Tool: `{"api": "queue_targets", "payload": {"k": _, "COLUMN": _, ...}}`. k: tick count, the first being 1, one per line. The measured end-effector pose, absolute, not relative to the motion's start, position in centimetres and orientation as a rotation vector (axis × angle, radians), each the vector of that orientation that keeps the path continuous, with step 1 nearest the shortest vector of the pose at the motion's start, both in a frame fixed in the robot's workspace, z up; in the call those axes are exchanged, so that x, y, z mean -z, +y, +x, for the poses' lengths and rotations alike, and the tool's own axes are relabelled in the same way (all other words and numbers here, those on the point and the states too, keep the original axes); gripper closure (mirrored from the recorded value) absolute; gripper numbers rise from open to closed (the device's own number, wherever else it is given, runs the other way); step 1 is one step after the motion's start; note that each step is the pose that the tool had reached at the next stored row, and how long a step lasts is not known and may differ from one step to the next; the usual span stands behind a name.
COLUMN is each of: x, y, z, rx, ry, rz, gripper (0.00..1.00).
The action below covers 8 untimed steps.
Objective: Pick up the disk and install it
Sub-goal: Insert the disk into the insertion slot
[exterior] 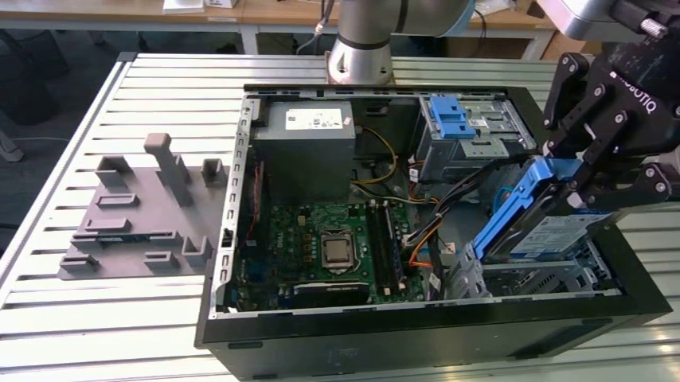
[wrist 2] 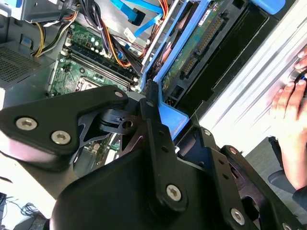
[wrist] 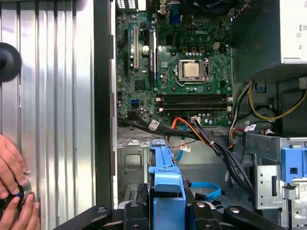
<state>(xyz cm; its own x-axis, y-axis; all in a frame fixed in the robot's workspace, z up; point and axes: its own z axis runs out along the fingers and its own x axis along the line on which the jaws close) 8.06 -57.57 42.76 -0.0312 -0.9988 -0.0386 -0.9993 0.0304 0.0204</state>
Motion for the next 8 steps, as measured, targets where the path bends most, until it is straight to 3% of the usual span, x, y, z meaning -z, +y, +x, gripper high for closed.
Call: {"api": "queue_targets", "payload": {"k": 8, "x": -42.07, "y": -57.57, "z": 8.06, "rx": -0.064, "ry": 2.245, "rz": -2.177, "gripper": 0.64}}
